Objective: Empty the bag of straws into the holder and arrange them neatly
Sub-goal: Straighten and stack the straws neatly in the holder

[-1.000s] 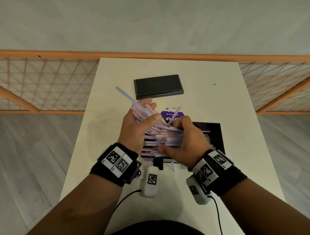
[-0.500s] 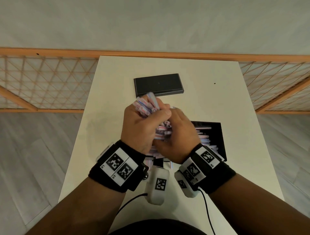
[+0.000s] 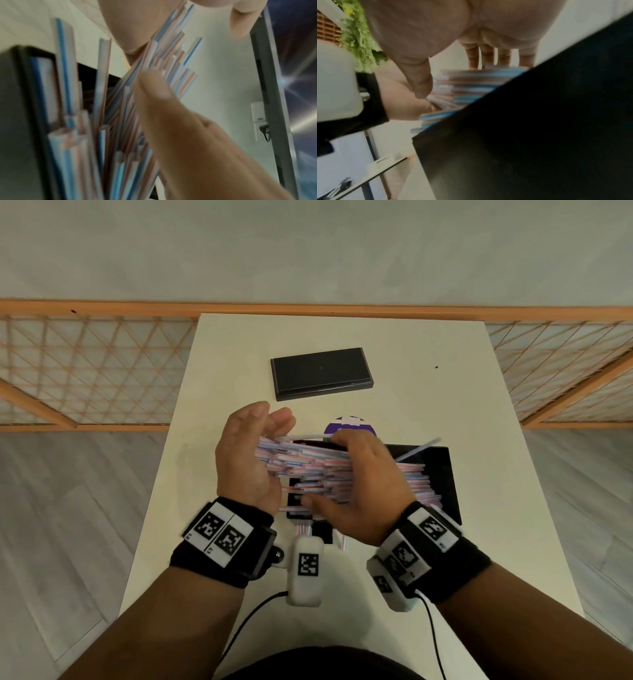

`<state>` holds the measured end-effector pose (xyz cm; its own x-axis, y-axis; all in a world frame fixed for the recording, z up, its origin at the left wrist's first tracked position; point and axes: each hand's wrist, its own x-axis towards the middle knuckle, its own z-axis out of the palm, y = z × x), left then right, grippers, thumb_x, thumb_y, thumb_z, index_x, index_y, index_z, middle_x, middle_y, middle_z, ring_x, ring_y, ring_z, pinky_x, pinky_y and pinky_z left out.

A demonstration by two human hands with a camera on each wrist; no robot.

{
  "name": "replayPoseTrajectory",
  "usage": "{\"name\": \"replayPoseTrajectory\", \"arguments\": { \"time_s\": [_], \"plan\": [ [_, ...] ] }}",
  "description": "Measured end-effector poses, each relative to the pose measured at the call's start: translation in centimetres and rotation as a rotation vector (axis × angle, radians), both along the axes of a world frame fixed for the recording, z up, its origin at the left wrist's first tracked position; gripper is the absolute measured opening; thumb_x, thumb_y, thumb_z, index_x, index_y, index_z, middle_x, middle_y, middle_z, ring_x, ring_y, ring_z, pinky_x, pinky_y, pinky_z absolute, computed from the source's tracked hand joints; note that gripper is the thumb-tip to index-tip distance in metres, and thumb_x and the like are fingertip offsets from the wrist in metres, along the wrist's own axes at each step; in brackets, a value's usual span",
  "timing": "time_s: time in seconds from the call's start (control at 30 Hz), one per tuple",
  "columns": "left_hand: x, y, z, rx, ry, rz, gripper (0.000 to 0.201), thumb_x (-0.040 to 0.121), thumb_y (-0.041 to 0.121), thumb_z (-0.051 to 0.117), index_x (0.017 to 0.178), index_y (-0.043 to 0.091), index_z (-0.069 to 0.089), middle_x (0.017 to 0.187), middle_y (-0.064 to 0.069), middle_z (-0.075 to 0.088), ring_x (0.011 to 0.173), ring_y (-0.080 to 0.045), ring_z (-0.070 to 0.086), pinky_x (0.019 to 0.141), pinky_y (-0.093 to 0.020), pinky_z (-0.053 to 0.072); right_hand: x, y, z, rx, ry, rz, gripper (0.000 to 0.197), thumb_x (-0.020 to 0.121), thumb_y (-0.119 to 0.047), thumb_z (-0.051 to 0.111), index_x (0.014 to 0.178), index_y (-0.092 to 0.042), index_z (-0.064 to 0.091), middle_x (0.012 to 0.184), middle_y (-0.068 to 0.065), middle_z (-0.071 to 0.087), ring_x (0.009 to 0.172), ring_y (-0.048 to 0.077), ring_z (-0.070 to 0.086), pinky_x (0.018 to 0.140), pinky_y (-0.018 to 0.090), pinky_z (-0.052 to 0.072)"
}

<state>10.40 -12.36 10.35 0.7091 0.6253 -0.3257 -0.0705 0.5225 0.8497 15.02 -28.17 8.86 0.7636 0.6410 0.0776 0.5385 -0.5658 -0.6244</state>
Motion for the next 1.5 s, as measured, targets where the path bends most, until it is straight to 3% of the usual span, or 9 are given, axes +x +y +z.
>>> {"name": "replayPoseTrajectory", "arguments": {
  "time_s": [0.2, 0.33, 0.43, 0.5, 0.67, 0.93, 1.13, 1.33, 1.5],
  "plan": [
    [0.4, -0.4, -0.3, 0.13, 0.076, -0.031, 0.023, 0.085, 0.031, 0.07, 0.08, 0.009, 0.069, 0.085, -0.014, 0.075, 0.09, -0.033, 0.072, 0.089, -0.05, 0.057, 0.9, -6.3, 0.8, -0.005, -0.126, -0.351, 0.038, 0.079, -0.048, 0.071, 0.068, -0.018, 0.051, 0.062, -0.009, 0.054, 0.058, 0.017, 0.051, 0.058, 0.026, 0.036],
    [0.5, -0.6, -0.3, 0.155, 0.111, -0.013, 0.024, 0.093, 0.017, 0.066, 0.07, 0.01, 0.068, 0.078, -0.015, 0.075, 0.082, -0.037, 0.073, 0.081, -0.048, 0.06, 3.0, -8.7, 1.6, -0.143, 0.002, -0.533, 0.032, 0.08, -0.041, 0.074, 0.087, -0.018, 0.054, 0.071, -0.008, 0.059, 0.063, 0.012, 0.052, 0.059, 0.026, 0.034],
    [0.8, -0.6, 0.0, 0.109, 0.138, 0.053, 0.026, 0.096, 0.015, 0.066, 0.07, 0.01, 0.063, 0.073, -0.011, 0.073, 0.077, -0.033, 0.073, 0.071, -0.043, 0.061, 5.0, -8.1, 1.4, -0.228, 0.096, -0.56, 0.057, 0.08, -0.052, 0.071, 0.118, -0.015, 0.051, 0.087, -0.001, 0.063, 0.081, 0.022, 0.056, 0.069, 0.029, 0.039],
    [1.0, -0.5, -0.1, 0.053, 0.148, 0.106, 0.023, 0.095, 0.018, 0.068, 0.074, 0.01, 0.061, 0.072, -0.009, 0.072, 0.077, -0.03, 0.074, 0.063, -0.036, 0.059, 6.1, -7.2, 0.7, -0.297, 0.138, -0.538, 0.058, 0.081, -0.054, 0.068, 0.123, -0.016, 0.055, 0.087, -0.002, 0.067, 0.089, 0.023, 0.062, 0.075, 0.028, 0.042],
    [0.4, -0.8, 0.2, 0.011, 0.152, 0.062, 0.018, 0.093, 0.018, 0.068, 0.078, 0.009, 0.065, 0.077, -0.009, 0.072, 0.079, -0.025, 0.071, 0.074, -0.038, 0.061, 6.6, -5.9, 0.6, -0.241, 0.049, -0.398, 0.008, 0.086, -0.031, 0.068, 0.083, -0.024, 0.071, 0.071, -0.008, 0.065, 0.072, 0.015, 0.063, 0.062, 0.021, 0.037],
    [0.8, -1.4, 0.8, -0.028, 0.148, 0.06, 0.017, 0.098, 0.006, 0.058, 0.082, 0.01, 0.06, 0.079, -0.011, 0.074, 0.077, -0.028, 0.074, 0.067, -0.036, 0.061, 2.6, -3.8, 5.8, 0.176, -0.196, -0.131, 0.015, 0.07, -0.002, 0.065, 0.068, -0.017, 0.063, 0.06, -0.009, 0.055, 0.053, 0.01, 0.051, 0.052, 0.016, 0.04],
    [1.2, 0.3, 0.4, 0.064, 0.226, 0.136, 0.012, 0.096, 0.014, 0.064, 0.085, 0.012, 0.061, 0.087, -0.012, 0.071, 0.086, -0.032, 0.074, 0.079, -0.043, 0.06, 1.1, -0.5, 5.3, 0.095, -0.187, 0.079, 0.012, 0.071, -0.015, 0.066, 0.083, -0.014, 0.067, 0.07, -0.009, 0.049, 0.06, 0.01, 0.045, 0.057, 0.025, 0.043],
    [1.0, 2.1, -0.3, -0.023, 0.339, 0.032, 0.023, 0.095, 0.03, 0.064, 0.102, 0.009, 0.063, 0.097, -0.01, 0.073, 0.083, -0.026, 0.069, 0.073, -0.036, 0.054, 2.0, -1.7, 1.8, -0.271, 0.04, 0.036, 0.075, 0.065, -0.072, 0.062, 0.123, -0.026, 0.051, 0.111, -0.009, 0.05, 0.104, 0.016, 0.046, 0.091, 0.037, 0.046],
    [1.6, 3.6, 1.3, 0.321, 0.398, -0.031, 0.028, 0.085, 0.047, 0.065, 0.095, 0.021, 0.065, 0.11, -0.003, 0.071, 0.103, -0.021, 0.068, 0.081, -0.035, 0.048, 1.5, -2.2, 0.8, -0.494, -0.027, 0.053, 0.101, 0.059, -0.094, 0.036, 0.138, -0.03, 0.039, 0.126, -0.008, 0.044, 0.116, 0.019, 0.04, 0.102, 0.045, 0.038]
  ]
}}
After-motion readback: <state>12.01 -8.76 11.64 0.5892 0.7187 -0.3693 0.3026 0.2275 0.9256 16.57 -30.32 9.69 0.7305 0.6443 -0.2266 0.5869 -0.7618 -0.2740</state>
